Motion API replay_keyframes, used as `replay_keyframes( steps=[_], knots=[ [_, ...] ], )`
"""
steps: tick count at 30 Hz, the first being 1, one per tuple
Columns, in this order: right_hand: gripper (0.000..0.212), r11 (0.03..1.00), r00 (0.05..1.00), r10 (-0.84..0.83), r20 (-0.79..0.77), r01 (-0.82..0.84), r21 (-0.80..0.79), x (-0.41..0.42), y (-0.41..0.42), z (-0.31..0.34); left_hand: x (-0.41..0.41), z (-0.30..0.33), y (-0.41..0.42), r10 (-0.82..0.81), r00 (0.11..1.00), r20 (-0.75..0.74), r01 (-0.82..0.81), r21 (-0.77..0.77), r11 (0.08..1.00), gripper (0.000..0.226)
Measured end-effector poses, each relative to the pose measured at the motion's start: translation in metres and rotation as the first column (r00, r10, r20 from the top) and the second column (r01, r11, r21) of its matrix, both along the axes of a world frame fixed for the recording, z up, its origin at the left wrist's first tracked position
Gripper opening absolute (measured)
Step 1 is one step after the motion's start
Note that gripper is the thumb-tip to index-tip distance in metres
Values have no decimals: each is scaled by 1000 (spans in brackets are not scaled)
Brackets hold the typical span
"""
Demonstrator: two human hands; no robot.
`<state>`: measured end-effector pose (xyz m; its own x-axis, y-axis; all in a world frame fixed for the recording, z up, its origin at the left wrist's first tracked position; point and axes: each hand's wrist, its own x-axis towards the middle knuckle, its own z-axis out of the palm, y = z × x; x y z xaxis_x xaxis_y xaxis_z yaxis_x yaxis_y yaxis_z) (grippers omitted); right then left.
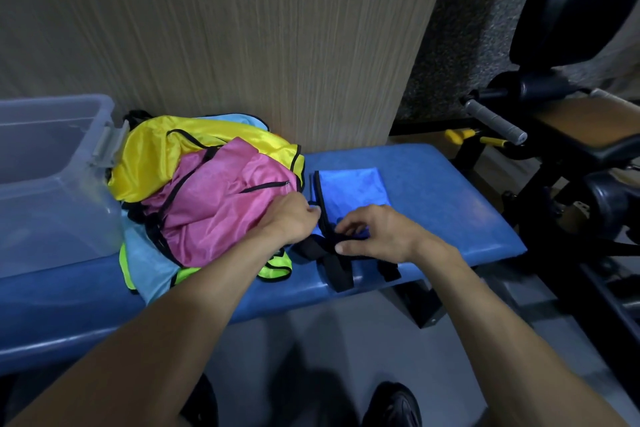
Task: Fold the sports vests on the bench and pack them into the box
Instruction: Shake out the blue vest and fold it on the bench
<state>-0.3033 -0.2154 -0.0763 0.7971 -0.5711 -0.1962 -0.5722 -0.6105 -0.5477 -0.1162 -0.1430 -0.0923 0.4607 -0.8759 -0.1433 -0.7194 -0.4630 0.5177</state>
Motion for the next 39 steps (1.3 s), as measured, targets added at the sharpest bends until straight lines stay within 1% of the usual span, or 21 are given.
replay_keyframes(
  steps=[3,5,6,8,9,10,11,12,13,15,16,18,20,23,27,30,31,33,34,36,39],
  knots=[
    [35,1000,999,23,-31,-23,17,-21,-4,8,-4,-3,-7,26,1000,-2,-26,74,997,58],
    [33,1000,1000,16,0,-16,-6,-37,-10,10,-8,-4,-10,6,1000,29,-8,89,996,58],
    [35,1000,1000,22,22,-22,-7,-46,-12,12,-8,-4,-9,-8,998,62,4,60,998,55],
    [44,998,997,64,38,-63,-15,-64,-12,15,-8,-3,-7,-49,987,154,66,-107,992,43],
    [52,995,995,96,30,-95,-32,-71,-11,16,-9,-1,-5,-89,980,177,127,-217,968,32],
    [61,989,992,127,13,-126,-71,-77,-8,14,-10,1,-3,-157,973,171,205,-317,926,22],
    [68,979,988,153,-5,-152,-138,-82,-5,9,-13,2,-1,-253,956,149,292,-383,877,13],
    [73,958,985,169,-27,-170,-230,-86,-1,1,-16,2,1,-361,922,141,386,-404,829,6],
    [76,924,983,175,-53,-183,-337,-88,3,-8,-20,0,2,-459,874,159,483,-384,787,10],
    [75,823,981,183,-68,-191,-535,-91,13,-26,-30,-5,5,-608,763,219,646,-260,717,26],
    [69,781,983,180,-41,-168,-601,-92,16,-34,-34,-7,6,-660,717,225,697,-199,689,31],
    [55,719,983,181,37,-107,-687,-92,21,-45,-38,-9,9,-711,667,223,743,-122,658,37],
    [47,661,977,197,76,-75,-746,-91,22,-52,-40,-8,10,-713,654,251,749,-91,656,40],
    [39,602,966,244,82,-85,-794,-91,23,-59,-41,-8,10,-714,648,265,755,-98,649,38],
    [32,591,949,284,134,-63,-804,-93,20,-57,-39,-14,9,-723,634,273,756,-24,654,42],
    [24,573,949,286,131,-60,-817,-92,21,-52,-39,-15,9,-730,617,296,754,42,655,42],
    [20,582,953,272,135,-51,-811,-90,21,-50,-40,-15,9,-730,613,303,753,56,656,42],
    [13,633,966,213,146,-23,-773,-83,21,-45,-41,-13,9,-732,607,310,752,73,655,38],
    [18,675,976,162,149,1,-738,-78,20,-41,-41,-12,8,-735,602,313,753,84,652,35],
    [31,771,989,56,138,45,-635,-65,15,-33,-41,-10,7,-739,595,317,751,107,651,31],
    [25,895,990,-103,100,136,-425,-46,6,-28,-41,-9,5,-747,587,311,758,115,643,28]
  ],
)
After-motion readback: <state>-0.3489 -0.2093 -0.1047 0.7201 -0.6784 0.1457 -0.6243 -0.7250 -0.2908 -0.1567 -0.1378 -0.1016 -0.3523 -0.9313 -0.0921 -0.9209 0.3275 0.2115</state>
